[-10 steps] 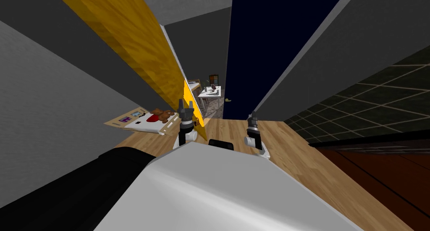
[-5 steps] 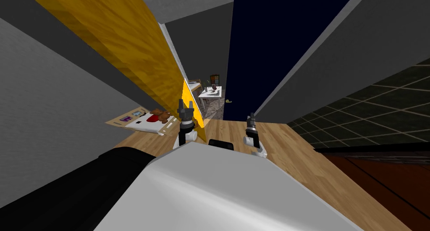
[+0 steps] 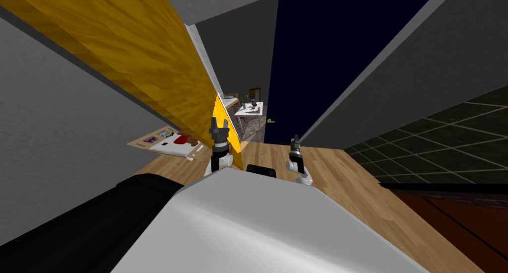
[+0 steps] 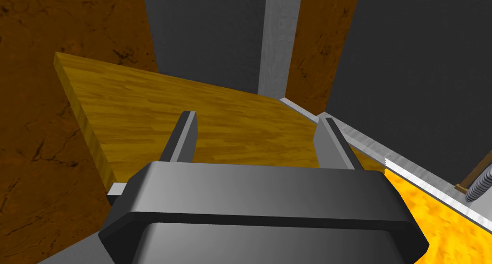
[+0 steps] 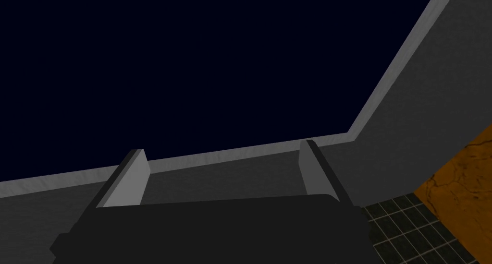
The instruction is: Pull the door open
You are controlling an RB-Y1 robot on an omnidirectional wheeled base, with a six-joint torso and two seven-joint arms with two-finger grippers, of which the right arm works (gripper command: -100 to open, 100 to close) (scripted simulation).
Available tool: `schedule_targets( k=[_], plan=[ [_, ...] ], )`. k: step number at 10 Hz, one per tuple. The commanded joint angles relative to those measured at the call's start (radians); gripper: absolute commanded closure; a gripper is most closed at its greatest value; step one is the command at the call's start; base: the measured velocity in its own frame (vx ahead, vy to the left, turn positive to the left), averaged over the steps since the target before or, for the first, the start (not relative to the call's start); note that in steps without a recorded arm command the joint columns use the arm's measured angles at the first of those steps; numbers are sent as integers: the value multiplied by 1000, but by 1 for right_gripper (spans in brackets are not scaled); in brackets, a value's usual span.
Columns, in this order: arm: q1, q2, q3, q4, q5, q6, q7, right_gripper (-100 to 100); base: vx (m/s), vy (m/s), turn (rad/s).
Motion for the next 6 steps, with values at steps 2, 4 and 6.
schedule_targets(
  k=[2,4,6],
  plan=[
    [-26,9,-3,69,-15,-17,9,-100,103,-12,59],
    [-47,14,-7,124,-26,-30,14,-100,96,-27,66],
    [-68,18,-10,178,-38,-43,18,-100,96,-32,64]
  ],
)
